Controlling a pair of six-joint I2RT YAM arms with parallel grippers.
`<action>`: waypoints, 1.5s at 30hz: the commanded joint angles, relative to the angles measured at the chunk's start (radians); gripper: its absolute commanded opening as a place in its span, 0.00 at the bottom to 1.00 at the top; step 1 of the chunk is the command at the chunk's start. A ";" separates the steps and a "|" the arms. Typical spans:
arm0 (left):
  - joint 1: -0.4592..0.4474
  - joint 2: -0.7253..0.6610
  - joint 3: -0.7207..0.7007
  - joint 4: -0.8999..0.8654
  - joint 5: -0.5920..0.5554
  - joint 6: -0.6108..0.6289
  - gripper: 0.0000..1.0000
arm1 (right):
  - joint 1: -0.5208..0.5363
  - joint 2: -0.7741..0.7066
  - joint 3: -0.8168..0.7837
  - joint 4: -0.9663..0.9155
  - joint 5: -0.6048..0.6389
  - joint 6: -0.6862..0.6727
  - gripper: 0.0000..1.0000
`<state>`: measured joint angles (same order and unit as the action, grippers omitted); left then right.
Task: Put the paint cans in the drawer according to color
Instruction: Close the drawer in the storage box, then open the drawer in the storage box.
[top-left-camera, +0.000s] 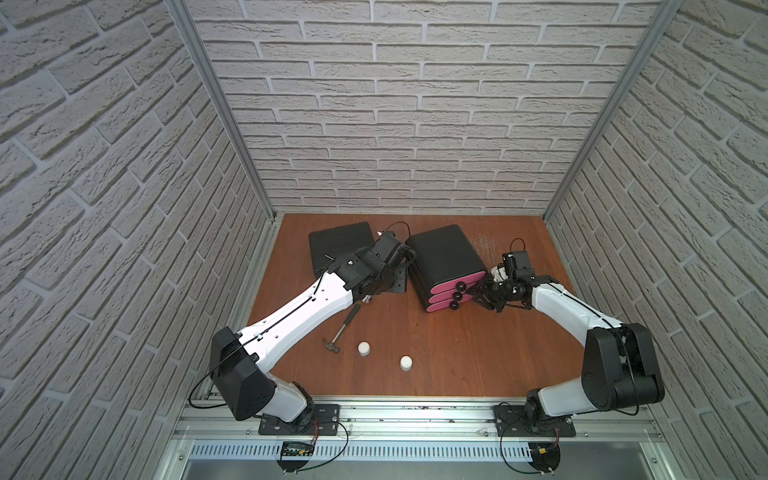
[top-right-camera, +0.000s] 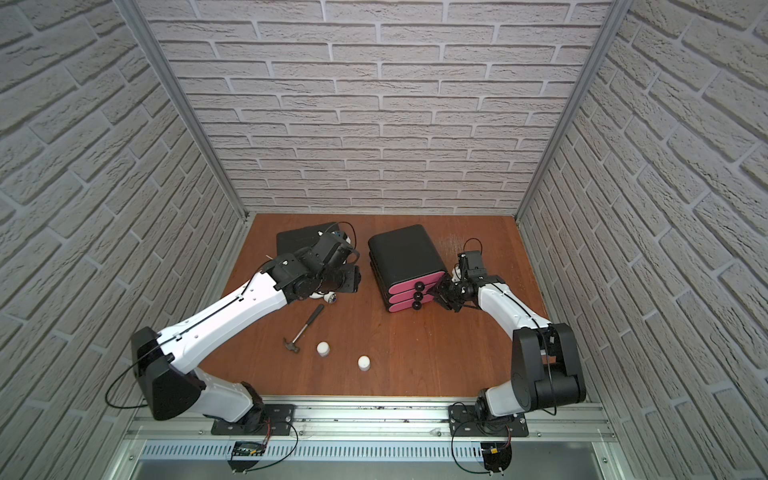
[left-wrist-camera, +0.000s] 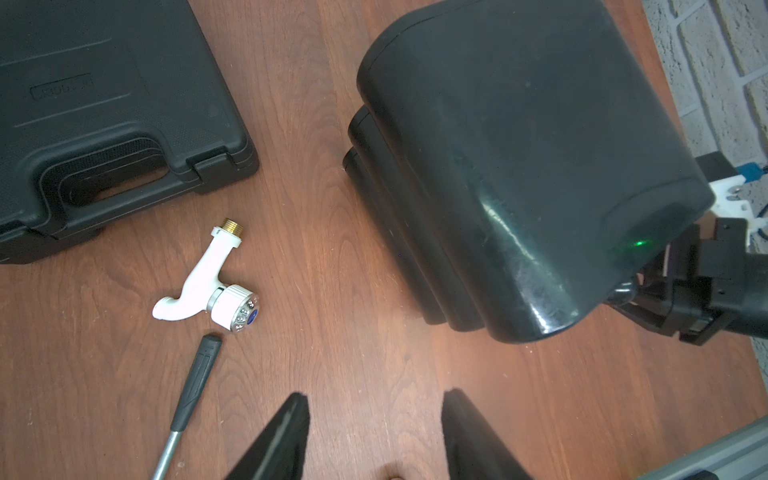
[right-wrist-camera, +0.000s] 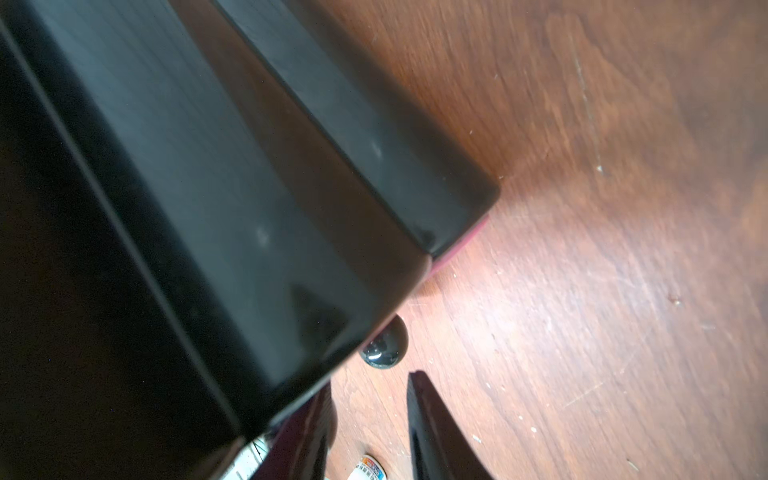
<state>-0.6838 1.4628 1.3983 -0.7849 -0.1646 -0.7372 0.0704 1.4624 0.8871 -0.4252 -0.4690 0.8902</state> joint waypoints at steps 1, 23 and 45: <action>0.012 -0.032 -0.012 0.011 -0.011 0.002 0.57 | 0.008 -0.074 -0.003 -0.028 0.039 -0.047 0.36; 0.054 -0.078 -0.146 0.129 0.076 -0.047 0.57 | 0.296 -0.488 -0.600 0.589 0.386 -0.288 0.60; 0.078 -0.128 -0.197 0.153 0.089 -0.074 0.57 | 0.398 -0.073 -0.686 1.267 0.481 -0.489 0.60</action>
<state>-0.6121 1.3621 1.2152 -0.6506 -0.0711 -0.8089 0.4622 1.3586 0.1909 0.6945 -0.0162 0.4290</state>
